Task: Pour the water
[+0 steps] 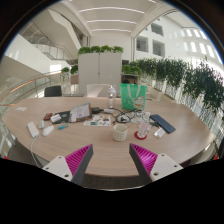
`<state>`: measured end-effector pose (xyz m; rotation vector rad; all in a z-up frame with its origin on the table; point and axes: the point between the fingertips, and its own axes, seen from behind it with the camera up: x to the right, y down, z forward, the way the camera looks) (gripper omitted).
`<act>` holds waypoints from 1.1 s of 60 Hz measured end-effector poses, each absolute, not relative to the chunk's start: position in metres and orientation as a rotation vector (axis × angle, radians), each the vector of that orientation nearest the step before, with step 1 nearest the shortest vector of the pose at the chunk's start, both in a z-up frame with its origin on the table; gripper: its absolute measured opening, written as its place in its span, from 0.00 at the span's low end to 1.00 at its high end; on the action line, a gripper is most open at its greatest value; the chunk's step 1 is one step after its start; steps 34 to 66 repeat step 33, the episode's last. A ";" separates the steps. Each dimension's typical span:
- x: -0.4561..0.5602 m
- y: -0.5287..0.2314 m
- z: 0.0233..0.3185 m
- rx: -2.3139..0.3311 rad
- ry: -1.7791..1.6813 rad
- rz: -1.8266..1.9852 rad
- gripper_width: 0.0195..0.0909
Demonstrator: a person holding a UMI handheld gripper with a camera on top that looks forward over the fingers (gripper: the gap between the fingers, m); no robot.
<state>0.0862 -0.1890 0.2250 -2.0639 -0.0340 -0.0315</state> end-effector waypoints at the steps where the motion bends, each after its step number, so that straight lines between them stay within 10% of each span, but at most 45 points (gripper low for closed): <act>1: 0.073 -0.195 0.232 -2.059 -0.032 -0.024 0.90; 21: -0.023 -0.321 0.263 -2.109 -0.100 -0.001 0.90; 66: -0.004 -0.331 0.271 -2.095 -0.068 -0.004 0.91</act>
